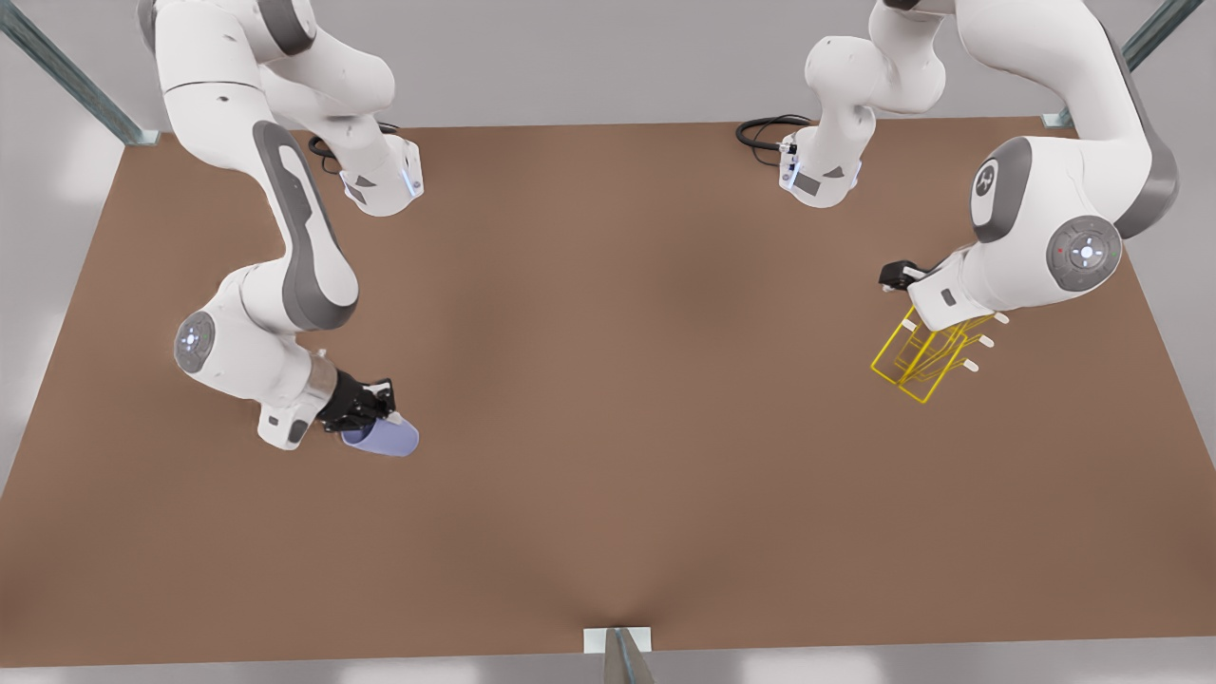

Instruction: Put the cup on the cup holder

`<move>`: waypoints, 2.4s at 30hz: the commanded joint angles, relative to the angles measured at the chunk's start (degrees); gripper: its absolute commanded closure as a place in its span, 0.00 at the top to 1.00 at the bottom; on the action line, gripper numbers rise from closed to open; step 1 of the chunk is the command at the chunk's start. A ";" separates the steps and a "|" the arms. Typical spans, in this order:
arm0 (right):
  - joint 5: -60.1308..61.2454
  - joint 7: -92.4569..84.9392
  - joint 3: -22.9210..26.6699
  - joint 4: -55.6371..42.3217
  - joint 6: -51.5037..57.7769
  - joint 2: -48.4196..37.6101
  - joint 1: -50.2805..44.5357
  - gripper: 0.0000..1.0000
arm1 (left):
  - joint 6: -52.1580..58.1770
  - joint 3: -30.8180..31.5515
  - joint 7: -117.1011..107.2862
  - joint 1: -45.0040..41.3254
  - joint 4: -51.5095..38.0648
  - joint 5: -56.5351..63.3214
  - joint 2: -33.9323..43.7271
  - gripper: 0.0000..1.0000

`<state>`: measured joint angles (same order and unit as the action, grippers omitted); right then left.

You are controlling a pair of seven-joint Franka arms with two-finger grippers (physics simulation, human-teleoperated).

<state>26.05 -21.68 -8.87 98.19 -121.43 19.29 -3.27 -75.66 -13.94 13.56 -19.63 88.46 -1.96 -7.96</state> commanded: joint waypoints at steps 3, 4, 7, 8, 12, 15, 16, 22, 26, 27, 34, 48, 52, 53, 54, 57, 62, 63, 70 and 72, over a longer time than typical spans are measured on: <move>16.22 17.81 -4.22 -11.18 2.78 10.68 -3.85 0.21 | 0.42 -0.04 -0.11 0.03 -0.04 0.02 -0.04 1.00; 19.47 17.73 -5.63 -12.23 0.50 12.43 -3.85 0.21 | 0.34 -0.04 -0.11 0.03 -0.04 0.02 -0.04 1.00; 23.35 17.64 -14.06 -18.29 -9.97 20.34 -3.93 0.21 | 0.34 -0.04 -0.11 0.03 -0.04 0.02 -0.12 1.00; 27.29 17.82 -16.00 -21.46 -9.97 22.37 -3.93 0.21 | 0.42 -0.04 -0.11 0.03 -0.04 0.02 -0.04 1.00; 36.35 18.78 -18.20 -29.63 -18.31 29.66 -10.70 0.21 | 0.51 -0.13 -0.11 0.03 -0.04 0.02 -0.04 1.00; 36.53 27.04 -18.20 -37.45 -22.62 35.64 -17.38 0.21 | 0.42 -0.04 -0.11 0.03 0.05 0.02 -0.39 1.00; 36.53 29.06 -18.29 -39.39 -24.56 37.31 -20.02 0.21 | 0.25 -0.04 -0.11 0.03 0.05 0.02 -0.39 1.00; 36.53 29.15 -19.43 -46.33 -29.65 45.22 -29.24 0.21 | 0.07 -0.13 -0.11 0.03 0.05 0.02 -0.56 1.00; 36.53 29.50 -19.43 -46.25 -31.23 48.64 -31.88 0.21 | 0.07 -0.04 -0.11 0.03 0.05 0.02 -0.56 1.00; 36.53 29.50 -19.43 -46.16 -31.59 49.61 -32.67 0.21 | 0.25 -0.04 -0.11 0.03 0.05 0.02 -0.56 1.00; 36.09 34.16 -18.90 -44.75 -33.17 51.02 -36.19 0.21 | 0.34 -0.04 -0.11 0.03 -0.04 0.02 -0.56 1.00; 35.56 34.16 -16.88 -42.12 -33.52 53.13 -37.42 1.00 | 0.25 -0.04 -0.20 0.03 -0.04 0.02 -0.56 1.00; 35.48 32.32 -16.97 -33.95 -33.35 48.39 -33.91 1.00 | 0.60 -0.13 -1.17 0.03 -0.31 0.02 -0.56 1.00; 35.56 31.26 -17.41 -30.61 -33.08 46.10 -32.06 1.00 | 1.13 -0.04 -2.04 0.03 -0.48 -0.06 -0.65 1.00; 35.65 31.09 -17.94 -28.06 -32.91 44.34 -30.74 1.00 | 0.51 0.05 -2.31 0.03 -0.57 -0.24 -1.62 1.00; 35.74 20.10 -31.11 -15.05 -33.00 40.57 -15.11 1.00 | 0.34 0.40 -3.36 -0.06 -1.36 -1.56 -3.20 1.00; 35.30 21.24 -31.74 1.02 -13.95 20.47 4.21 1.00 | 0.07 3.39 -19.94 -2.78 -1.54 -0.94 -8.55 1.00; 30.58 21.16 -29.73 8.84 -13.31 8.08 9.68 1.00 | -3.34 3.39 -31.45 -4.98 -1.54 -1.47 -11.63 1.00; -25.77 33.11 -6.07 -29.38 38.11 1.02 10.92 1.00 | -56.26 12.71 -104.52 -9.99 24.03 -5.15 -9.53 1.00; -28.07 32.06 1.83 -15.76 37.84 -11.37 8.02 1.00 | -54.68 12.71 -122.44 -8.76 23.78 -8.41 -8.39 1.00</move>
<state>8.18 6.29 -9.41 79.28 -103.73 11.80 5.35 -111.41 -1.44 -28.08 -28.91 111.24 -7.56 -17.06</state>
